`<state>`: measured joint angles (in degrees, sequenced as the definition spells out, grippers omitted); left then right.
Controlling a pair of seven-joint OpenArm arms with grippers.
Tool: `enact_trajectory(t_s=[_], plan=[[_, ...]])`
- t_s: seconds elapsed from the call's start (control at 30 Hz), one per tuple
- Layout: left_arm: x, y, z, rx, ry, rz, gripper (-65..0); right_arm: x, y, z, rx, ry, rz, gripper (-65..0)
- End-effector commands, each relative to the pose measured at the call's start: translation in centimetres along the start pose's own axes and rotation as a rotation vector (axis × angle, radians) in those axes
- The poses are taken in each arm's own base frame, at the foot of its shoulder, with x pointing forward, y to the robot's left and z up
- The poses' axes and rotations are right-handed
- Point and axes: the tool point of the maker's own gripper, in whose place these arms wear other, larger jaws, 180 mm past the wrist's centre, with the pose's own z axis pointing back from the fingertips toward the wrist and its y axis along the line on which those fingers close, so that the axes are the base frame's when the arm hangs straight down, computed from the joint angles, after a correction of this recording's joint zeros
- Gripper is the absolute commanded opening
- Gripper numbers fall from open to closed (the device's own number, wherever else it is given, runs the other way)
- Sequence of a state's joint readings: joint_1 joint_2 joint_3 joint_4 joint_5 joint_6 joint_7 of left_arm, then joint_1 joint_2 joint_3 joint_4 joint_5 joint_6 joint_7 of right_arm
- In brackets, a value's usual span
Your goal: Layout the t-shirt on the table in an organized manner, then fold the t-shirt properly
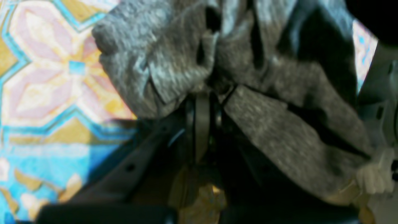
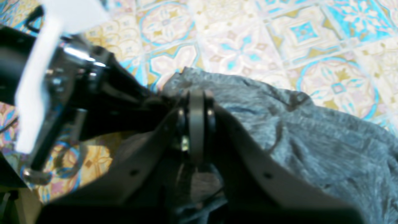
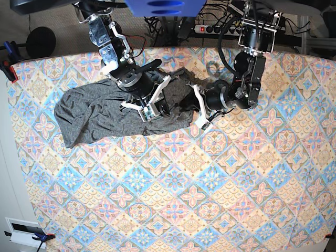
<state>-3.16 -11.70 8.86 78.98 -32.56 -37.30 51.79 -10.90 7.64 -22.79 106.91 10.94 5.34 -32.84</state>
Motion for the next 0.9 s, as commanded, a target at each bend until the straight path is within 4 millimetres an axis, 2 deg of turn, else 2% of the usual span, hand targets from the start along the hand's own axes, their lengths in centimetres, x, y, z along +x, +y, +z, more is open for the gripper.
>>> enact_trajectory(t_s=[0.0,0.13,0.3,0.43,0.53,0.73,0.8,0.87], plan=[[1.9,-0.1,0.3,-0.009,-0.067,-0.014,-65.0,1.0,0.1,0.0,0.007,-0.04,-0.005,-65.0],[1.4,0.4,0.0,-0.006,-0.07,0.016,-65.0,0.7,0.5,0.0,0.017,-0.033,-0.006,-65.0],[-0.2,1.0,-0.4,-0.002,-0.04,0.062,-65.0,0.1,3.1,-0.1,0.082,-0.017,0.005,-65.0],[-0.4,0.9,-0.4,-0.002,-0.036,0.065,-65.0,-0.3,5.1,-0.2,0.133,-0.005,0.017,-65.0],[-0.5,1.0,-0.4,-0.002,-0.035,0.063,-65.0,-2.2,5.2,-0.7,0.136,0.047,0.011,-65.0],[-0.5,0.9,-0.4,-0.003,-0.032,0.061,-65.0,-8.4,3.9,-1.9,0.106,0.211,-0.014,-65.0],[-0.5,0.9,-0.4,-0.003,-0.032,0.061,-65.0,-9.4,3.7,-2.0,0.1,0.239,-0.016,-65.0],[-0.5,0.9,-0.4,-0.003,-0.032,0.061,-65.0,-9.6,3.5,-2.0,0.094,0.245,-0.019,-65.0]])
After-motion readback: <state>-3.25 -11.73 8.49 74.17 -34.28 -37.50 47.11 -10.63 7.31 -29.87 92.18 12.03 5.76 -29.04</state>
